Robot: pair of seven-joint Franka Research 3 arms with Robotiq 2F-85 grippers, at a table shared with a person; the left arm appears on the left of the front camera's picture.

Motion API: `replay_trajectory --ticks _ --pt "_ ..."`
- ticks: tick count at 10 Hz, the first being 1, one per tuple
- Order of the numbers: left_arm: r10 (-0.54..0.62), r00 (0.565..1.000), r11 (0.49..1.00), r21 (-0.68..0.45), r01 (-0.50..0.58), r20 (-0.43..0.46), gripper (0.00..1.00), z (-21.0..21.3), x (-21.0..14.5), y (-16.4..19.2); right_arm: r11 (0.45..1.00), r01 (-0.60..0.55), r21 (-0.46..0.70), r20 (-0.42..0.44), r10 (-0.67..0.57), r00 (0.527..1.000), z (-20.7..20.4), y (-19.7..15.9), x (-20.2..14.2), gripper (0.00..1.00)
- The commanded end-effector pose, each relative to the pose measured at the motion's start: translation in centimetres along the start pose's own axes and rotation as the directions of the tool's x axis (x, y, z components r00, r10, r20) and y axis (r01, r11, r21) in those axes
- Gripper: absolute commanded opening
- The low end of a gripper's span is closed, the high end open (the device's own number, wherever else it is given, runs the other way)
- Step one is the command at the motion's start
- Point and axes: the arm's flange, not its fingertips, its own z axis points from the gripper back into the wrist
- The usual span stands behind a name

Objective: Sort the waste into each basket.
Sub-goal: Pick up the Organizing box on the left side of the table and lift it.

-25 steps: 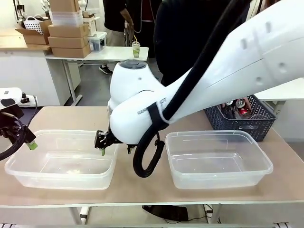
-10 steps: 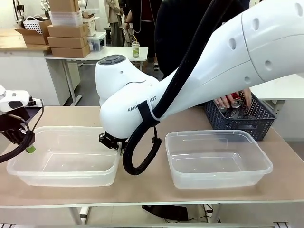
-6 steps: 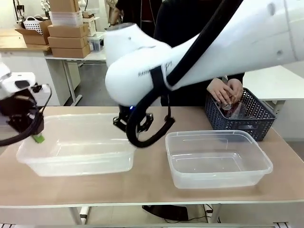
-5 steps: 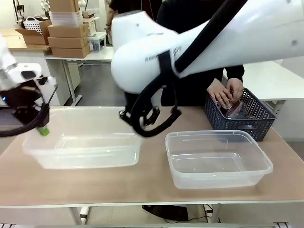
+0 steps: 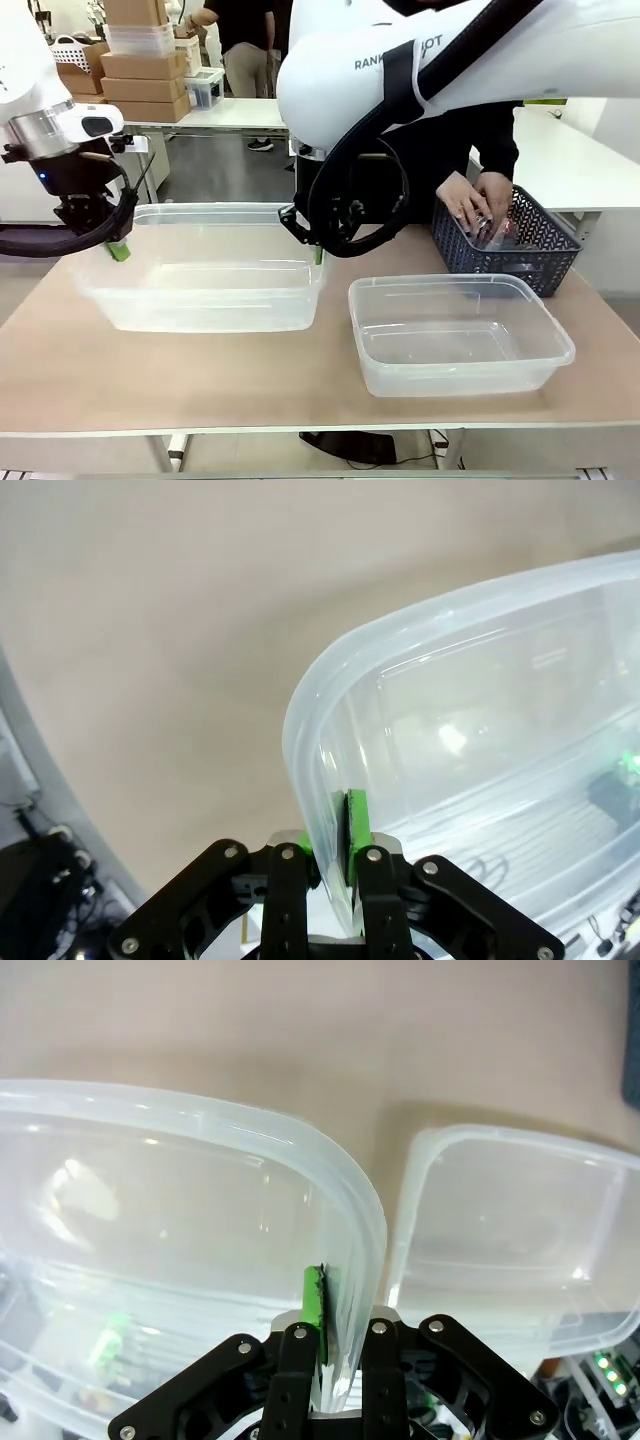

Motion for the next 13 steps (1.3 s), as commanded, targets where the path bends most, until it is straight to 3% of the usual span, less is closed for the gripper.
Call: replay_trajectory --ticks 1,2,3,4,6,9,13 --pt "-0.013 1.0 1.0 0.002 0.013 0.009 0.07 0.4 0.4 -0.5 1.0 -0.01 0.004 0.007 0.01 1.0 0.5 -0.7 0.2 0.05" --pt "0.046 0.998 0.999 -0.026 -0.045 0.048 0.07 0.3 1.2 -1.7 0.996 -0.077 0.046 0.049 0.075 0.996 -0.4 -3.0 0.2 0.05" --pt "0.166 0.983 0.983 -0.093 -0.158 0.079 0.07 0.3 2.6 -3.4 0.996 -0.068 0.057 0.041 0.066 0.997 -0.1 -5.4 -0.3 0.05" --pt "0.24 0.969 0.966 -0.109 -0.233 0.055 0.07 0.1 3.8 -5.3 0.998 -0.052 0.02 0.039 0.051 0.998 0.5 -7.8 -1.1 0.05" --pt "0.211 0.977 0.97 -0.126 -0.208 0.014 0.07 -0.3 5.9 -8.9 0.998 -0.048 -0.033 0.05 0.05 0.998 1.8 -12.4 -3.8 0.05" --pt "0.193 0.981 0.975 -0.114 -0.193 -0.011 0.07 -1.5 9.9 -14.0 1.0 0.019 0.021 0.054 -0.02 0.998 1.7 -16.5 -6.0 0.05" --pt "0.2 0.979 0.977 -0.087 -0.197 0.033 0.07 -1.3 8.0 -14.2 0.989 0.099 0.107 0.041 -0.104 0.994 -0.9 -17.9 -4.3 0.05"
